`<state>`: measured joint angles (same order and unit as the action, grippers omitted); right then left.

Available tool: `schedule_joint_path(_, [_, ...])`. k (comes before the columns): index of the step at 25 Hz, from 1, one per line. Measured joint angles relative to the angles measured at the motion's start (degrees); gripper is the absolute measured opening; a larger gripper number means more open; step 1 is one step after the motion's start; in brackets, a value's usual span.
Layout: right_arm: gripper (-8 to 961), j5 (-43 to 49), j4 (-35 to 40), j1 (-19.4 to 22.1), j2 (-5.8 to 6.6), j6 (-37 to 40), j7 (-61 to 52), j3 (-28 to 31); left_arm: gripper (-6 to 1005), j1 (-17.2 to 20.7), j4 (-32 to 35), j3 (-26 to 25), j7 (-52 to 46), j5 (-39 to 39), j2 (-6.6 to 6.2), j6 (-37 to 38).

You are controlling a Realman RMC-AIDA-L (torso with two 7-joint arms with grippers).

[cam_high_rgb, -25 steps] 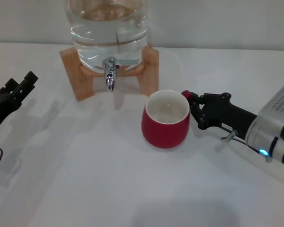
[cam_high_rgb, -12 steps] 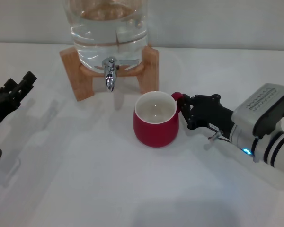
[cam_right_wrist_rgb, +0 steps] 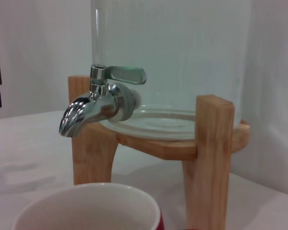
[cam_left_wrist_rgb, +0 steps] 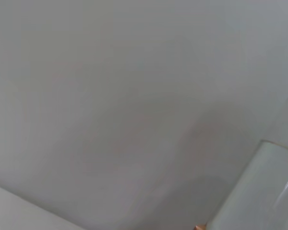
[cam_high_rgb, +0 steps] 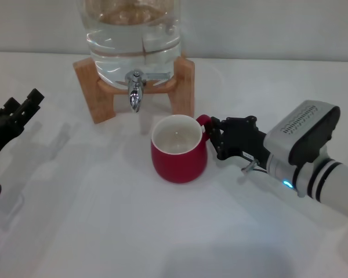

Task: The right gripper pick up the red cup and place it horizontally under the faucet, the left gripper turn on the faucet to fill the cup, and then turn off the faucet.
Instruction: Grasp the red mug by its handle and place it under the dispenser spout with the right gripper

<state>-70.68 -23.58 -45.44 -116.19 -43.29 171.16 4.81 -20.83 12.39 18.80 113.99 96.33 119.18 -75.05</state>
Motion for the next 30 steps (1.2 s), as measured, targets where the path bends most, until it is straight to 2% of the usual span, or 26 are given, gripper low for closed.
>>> schedule_joint_path(9, [95,11.5,-2.6,0.4,0.00,6.0,0.1,11.2,850,0.0,0.0,0.3,0.0,0.0,0.06,0.0])
schedule_joint_path(17, [94,12.1,-3.2,-0.6,0.01,9.7,0.1,14.3,850,-0.2,0.0,0.3,0.0,-0.2,0.18,-0.1])
schedule_joint_path(30, [94,12.1,-5.5,-1.6,0.00,10.6,0.1,15.2,850,-0.3,-0.1,0.3,0.0,-0.2,0.18,-0.1])
